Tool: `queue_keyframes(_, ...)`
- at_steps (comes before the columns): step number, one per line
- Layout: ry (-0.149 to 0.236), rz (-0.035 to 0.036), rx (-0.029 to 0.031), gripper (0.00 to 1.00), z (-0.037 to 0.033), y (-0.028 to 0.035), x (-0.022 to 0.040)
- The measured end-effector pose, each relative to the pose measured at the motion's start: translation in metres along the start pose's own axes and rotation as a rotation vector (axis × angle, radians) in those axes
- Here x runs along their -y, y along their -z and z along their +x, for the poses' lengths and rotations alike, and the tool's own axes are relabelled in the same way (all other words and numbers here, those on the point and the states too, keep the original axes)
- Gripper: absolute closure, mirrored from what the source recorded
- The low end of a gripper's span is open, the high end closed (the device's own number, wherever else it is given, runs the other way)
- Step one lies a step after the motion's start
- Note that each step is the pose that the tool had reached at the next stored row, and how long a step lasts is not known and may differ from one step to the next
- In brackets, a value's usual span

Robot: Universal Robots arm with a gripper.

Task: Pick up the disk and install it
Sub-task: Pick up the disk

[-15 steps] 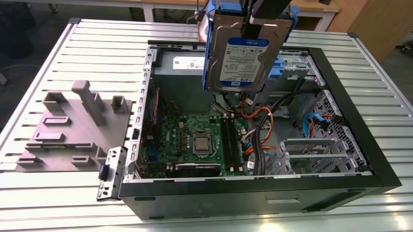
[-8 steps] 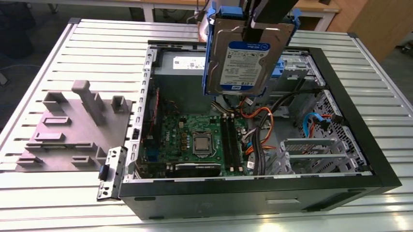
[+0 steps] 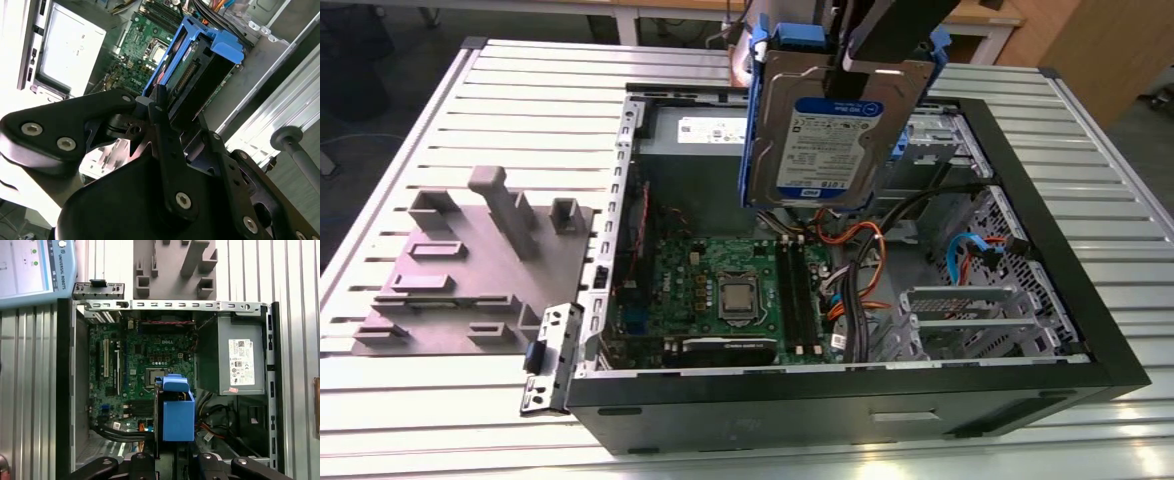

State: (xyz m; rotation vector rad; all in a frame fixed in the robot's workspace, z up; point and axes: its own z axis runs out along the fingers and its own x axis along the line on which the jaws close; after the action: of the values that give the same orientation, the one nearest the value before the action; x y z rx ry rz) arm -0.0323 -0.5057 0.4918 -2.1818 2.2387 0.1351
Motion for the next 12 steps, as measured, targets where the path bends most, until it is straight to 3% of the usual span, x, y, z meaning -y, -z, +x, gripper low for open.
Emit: queue_keyframes(12, 0.0, 0.0, -0.0014, 0.65, 0.0155, 0.001, 0.0004)
